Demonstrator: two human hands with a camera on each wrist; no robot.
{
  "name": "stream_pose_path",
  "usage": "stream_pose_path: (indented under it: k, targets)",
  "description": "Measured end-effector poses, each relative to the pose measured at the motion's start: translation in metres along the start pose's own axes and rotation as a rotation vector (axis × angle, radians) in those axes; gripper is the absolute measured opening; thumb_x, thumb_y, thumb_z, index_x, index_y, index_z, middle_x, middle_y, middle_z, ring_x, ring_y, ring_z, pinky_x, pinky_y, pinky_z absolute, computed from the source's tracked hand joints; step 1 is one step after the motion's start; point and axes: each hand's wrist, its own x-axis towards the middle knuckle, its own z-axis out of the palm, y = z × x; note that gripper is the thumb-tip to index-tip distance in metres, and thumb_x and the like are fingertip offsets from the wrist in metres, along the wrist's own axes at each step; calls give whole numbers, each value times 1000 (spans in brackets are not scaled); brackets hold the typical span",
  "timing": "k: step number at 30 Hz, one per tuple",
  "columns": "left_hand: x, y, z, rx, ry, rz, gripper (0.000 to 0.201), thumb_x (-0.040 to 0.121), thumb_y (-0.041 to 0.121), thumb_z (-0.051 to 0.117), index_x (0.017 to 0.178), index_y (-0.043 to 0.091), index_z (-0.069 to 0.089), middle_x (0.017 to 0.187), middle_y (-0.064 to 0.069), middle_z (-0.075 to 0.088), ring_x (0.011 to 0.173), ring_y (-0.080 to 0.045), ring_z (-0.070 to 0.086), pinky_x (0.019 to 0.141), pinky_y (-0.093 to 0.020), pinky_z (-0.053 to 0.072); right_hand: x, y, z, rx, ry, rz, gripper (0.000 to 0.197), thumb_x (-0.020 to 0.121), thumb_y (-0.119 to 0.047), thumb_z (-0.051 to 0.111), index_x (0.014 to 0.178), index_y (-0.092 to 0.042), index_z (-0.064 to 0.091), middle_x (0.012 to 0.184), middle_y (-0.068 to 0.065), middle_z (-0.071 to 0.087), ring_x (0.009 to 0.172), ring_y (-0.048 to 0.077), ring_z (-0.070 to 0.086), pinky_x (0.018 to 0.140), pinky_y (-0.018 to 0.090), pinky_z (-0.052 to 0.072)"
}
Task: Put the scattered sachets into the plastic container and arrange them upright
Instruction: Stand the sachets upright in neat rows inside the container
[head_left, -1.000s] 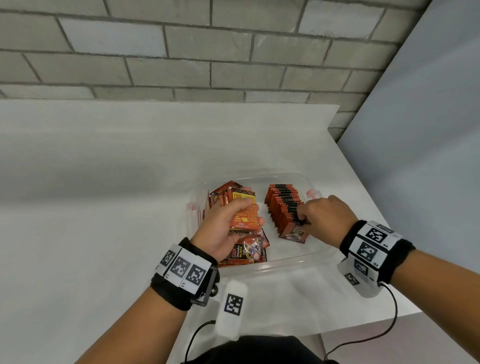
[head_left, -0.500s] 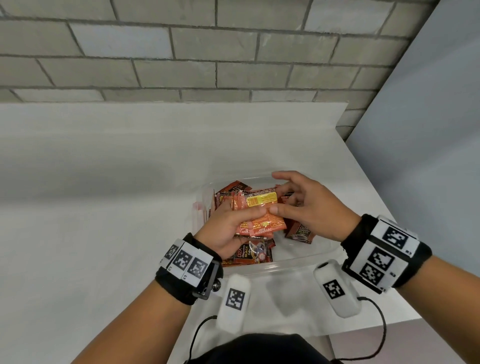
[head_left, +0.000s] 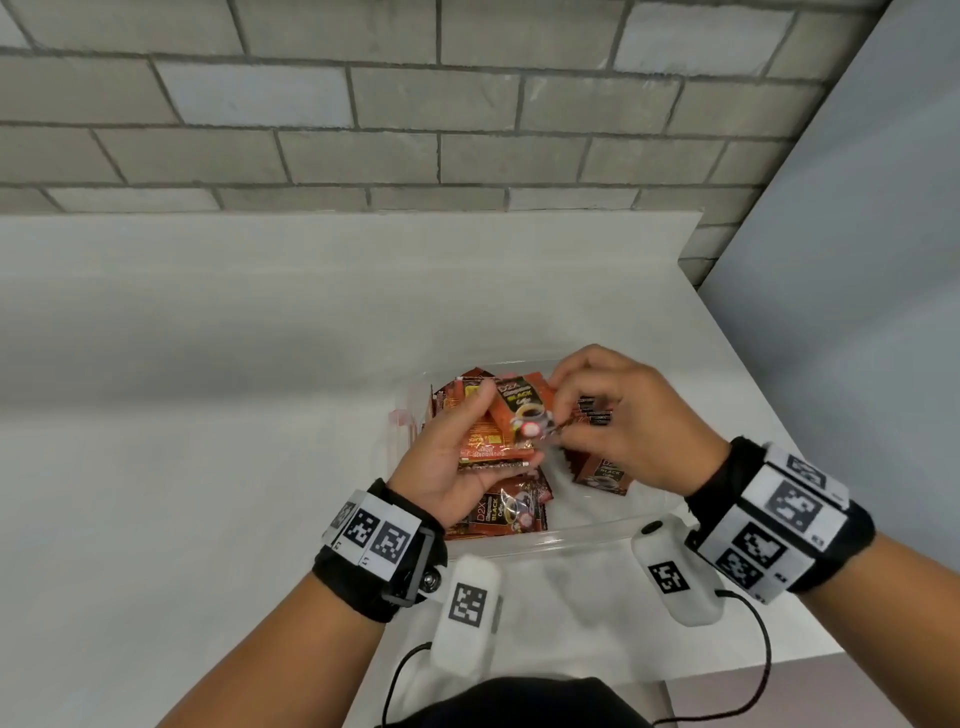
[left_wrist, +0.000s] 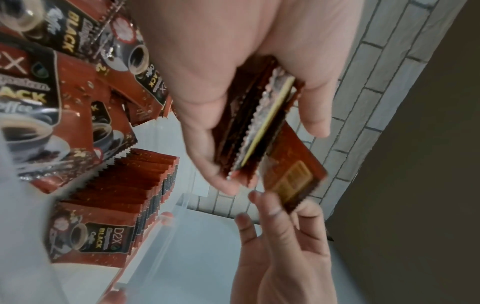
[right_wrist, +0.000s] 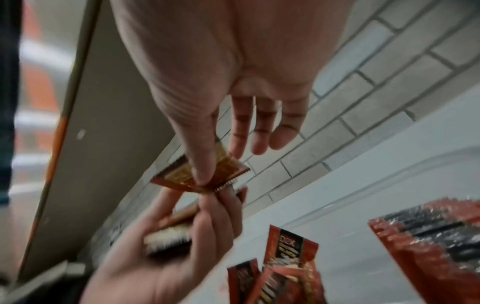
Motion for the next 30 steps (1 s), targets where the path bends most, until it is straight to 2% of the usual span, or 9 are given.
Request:
stream_pose_path:
  k: [3,6,10,13,15,18,22,26,30]
  targets:
    - [1,3,1,19,29,46,33,72,4,67,105,7,72,104,-20,69,89,-30,69,76,-43,57,-6,3,3,-112,-104,6,19,67,-25,84,80,-26,69,98,-7,54,100,13,48,88,28,41]
    - [1,4,3,88,53,55,49,73,0,61,121,5,60,111,-22,66,92,-30,68,73,-40,58,-4,-1,-3,-45,-34,41,21,73,-34,79,90,-26,70,101,-7,54,101,11,51,86,24,40]
    - [1,3,10,178,52,22,47,69,-1,66,116,7,61,106,-18,68,94,-32,68,79,-44,56,4,-2,-7,-139,13,18,29,85,-26,69,114,-22,65,113,-5,59,105,12,55,87,25,42]
    - [1,2,14,240,20,14,40,69,-3,73,106,12,66,100,-15,70,90,-31,68,72,-40,58,7,-6,-11,-141,-47,118,37,86,-21,68,122,-24,60,104,-9,65,90,8,60,84,22,47]
    - [1,1,16,265,2,17,33,72,2,71,103,16,69,99,-13,71,89,-29,69,68,-38,58,7,-6,-17,-135,-108,192,37,85,-20,68,120,-28,59,91,-12,63,77,5,58,74,15,45]
    - [-1,2,15,273,44,28,32,72,11,67,103,14,65,97,-10,72,89,-25,70,78,-40,56,2,-1,-29,-142,-198,259,27,86,-19,68,110,-30,63,85,-13,62,72,-2,55,68,9,43]
    - [0,5,8,235,138,41,41,68,17,69,106,6,60,89,-12,66,77,-22,68,72,-38,57,-9,16,-37,-247,-227,379,11,86,-17,67,86,-28,65,83,-7,65,64,1,55,57,16,48]
    - [0,6,6,238,147,25,41,69,17,69,107,5,60,89,-12,67,75,-22,68,68,-37,58,-19,38,-23,-518,-347,466,13,85,-14,64,83,-26,58,84,-4,62,77,14,58,65,21,43]
    - [0,5,7,257,137,4,39,67,19,69,104,7,62,89,-12,70,76,-22,69,72,-39,56,-21,50,-9,-642,-405,483,10,83,-14,60,80,-23,56,80,-6,58,76,15,53,59,22,37]
